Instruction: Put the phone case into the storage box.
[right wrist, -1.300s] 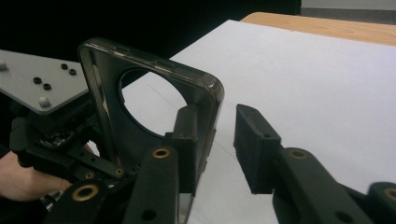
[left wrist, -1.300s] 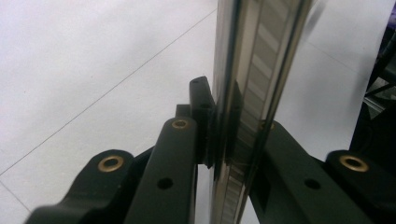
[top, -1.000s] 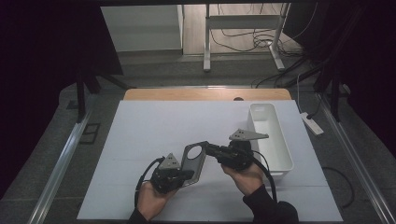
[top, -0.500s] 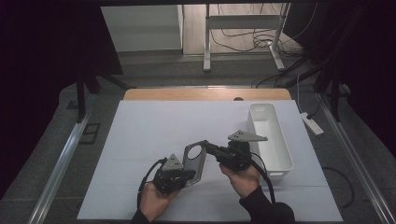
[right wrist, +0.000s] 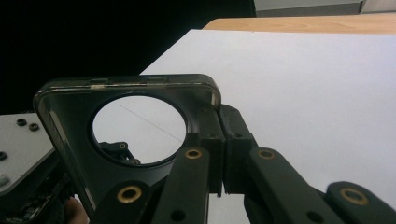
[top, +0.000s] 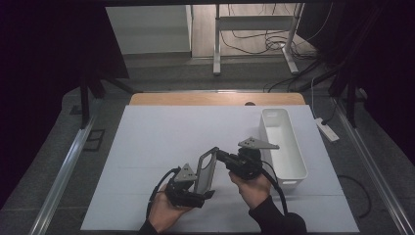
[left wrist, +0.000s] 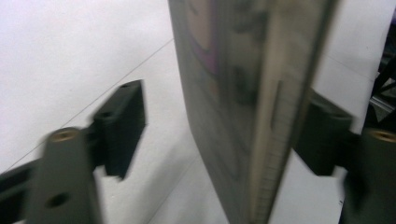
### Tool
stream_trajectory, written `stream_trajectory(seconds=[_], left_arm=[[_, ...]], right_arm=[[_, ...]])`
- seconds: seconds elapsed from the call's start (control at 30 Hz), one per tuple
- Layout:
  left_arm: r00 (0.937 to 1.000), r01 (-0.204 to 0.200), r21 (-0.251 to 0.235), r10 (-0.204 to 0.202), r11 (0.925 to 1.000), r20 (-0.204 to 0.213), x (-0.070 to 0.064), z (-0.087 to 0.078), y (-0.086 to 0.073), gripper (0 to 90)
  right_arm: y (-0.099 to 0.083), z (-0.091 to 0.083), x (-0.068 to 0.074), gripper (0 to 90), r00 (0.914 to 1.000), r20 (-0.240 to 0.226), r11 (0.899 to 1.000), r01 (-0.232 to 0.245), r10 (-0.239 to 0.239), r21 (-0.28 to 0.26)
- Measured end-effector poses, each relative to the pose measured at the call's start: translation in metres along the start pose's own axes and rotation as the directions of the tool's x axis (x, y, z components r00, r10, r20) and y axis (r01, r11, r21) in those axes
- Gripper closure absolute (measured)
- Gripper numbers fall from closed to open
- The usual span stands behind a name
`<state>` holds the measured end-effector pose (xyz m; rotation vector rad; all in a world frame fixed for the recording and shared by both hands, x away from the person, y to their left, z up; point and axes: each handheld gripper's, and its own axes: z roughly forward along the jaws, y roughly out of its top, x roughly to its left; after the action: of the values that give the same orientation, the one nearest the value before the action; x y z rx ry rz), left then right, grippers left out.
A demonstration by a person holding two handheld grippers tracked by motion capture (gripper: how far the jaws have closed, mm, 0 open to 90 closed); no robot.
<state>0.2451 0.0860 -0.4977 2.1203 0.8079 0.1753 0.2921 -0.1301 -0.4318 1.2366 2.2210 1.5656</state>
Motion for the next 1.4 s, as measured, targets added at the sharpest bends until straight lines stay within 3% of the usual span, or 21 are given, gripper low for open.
stream_trajectory(seconds=[0.17,0.27,0.4,0.7,1.1,1.4], left_arm=[[1.0000,-0.006,0.005,0.006,1.0000,0.007,0.001,-0.002,0.000,4.8],[0.9998,-0.006,0.012,0.006,0.9999,0.018,0.003,-0.003,0.000,0.1],[0.9989,0.002,-0.001,-0.002,1.0000,0.047,0.006,-0.006,-0.002,0.0],[0.9997,-0.006,-0.024,0.006,0.9997,0.023,0.012,-0.018,-0.006,0.0],[0.9994,-0.026,-0.026,0.025,0.9993,-0.021,0.018,-0.037,-0.020,0.0],[0.9987,-0.018,-0.020,0.017,0.9996,-0.048,0.023,-0.049,-0.033,0.0]], right_arm=[[0.000,-0.001,-0.001,89.0,0.9999,0.010,1.000,0.009,-0.009,-0.005],[0.001,-0.002,-0.002,88.9,0.9998,0.015,1.000,0.016,-0.016,-0.008],[0.001,-0.004,-0.003,88.9,0.9991,0.024,0.999,0.034,-0.034,-0.015],[0.005,-0.009,-0.005,88.9,0.9948,0.062,0.996,0.083,-0.081,-0.031],[0.019,-0.021,-0.012,88.9,0.9759,0.169,0.986,0.151,-0.138,-0.067],[0.030,-0.022,-0.018,88.9,0.9545,0.253,0.980,0.184,-0.158,-0.082]])
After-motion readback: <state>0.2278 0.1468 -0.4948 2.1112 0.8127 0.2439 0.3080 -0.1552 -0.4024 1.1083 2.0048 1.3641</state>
